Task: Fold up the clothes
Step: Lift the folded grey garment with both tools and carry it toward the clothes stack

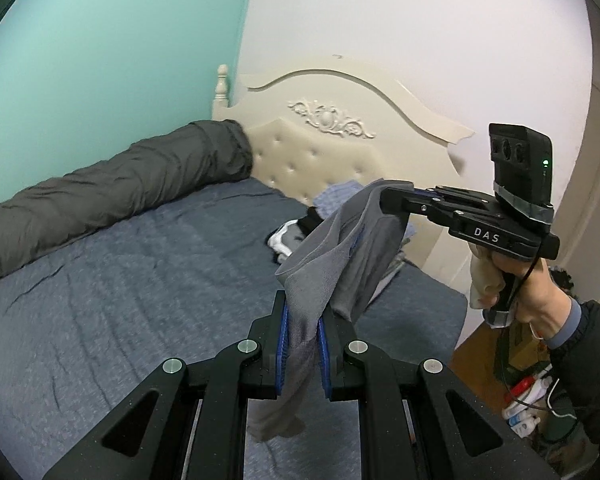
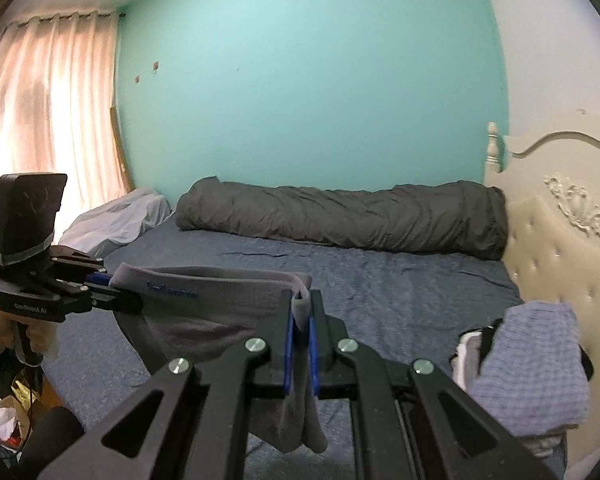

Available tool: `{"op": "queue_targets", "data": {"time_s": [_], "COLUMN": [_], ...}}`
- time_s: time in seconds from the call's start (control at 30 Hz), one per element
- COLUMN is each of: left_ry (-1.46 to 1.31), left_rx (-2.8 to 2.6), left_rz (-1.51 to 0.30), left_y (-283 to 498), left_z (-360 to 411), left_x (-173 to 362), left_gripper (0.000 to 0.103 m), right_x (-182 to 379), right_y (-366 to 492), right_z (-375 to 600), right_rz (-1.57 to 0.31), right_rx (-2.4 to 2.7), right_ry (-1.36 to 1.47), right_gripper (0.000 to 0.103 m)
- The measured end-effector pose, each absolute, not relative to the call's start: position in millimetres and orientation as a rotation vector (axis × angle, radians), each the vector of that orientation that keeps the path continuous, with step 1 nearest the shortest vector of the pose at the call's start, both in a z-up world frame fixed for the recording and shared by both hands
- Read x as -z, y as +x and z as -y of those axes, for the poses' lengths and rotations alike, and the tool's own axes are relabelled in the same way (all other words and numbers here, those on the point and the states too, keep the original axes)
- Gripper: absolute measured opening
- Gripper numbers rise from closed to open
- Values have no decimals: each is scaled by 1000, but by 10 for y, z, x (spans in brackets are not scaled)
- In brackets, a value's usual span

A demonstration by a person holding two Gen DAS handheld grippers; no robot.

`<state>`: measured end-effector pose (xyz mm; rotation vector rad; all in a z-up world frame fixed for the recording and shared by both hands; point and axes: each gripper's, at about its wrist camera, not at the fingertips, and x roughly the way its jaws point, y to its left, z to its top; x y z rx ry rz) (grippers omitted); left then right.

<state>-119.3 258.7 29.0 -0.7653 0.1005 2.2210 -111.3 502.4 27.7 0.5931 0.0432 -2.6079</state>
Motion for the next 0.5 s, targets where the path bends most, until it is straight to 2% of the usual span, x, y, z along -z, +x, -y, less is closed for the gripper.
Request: {"op": "queue_targets", "data": {"time_s": [0.5], "left_ry": [-760], "left_rx": [-2067], "left_rz": [-166], "left_y": [-1086], "left_z": [-4023], "left_x": [-279], "left_gripper": [13], "right_x": [-295], "right_y": [-755], "right_z": [-6294], "right_rz": [25], "right_rx": [2742], "right_ry": [631], "right_gripper": [6]}}
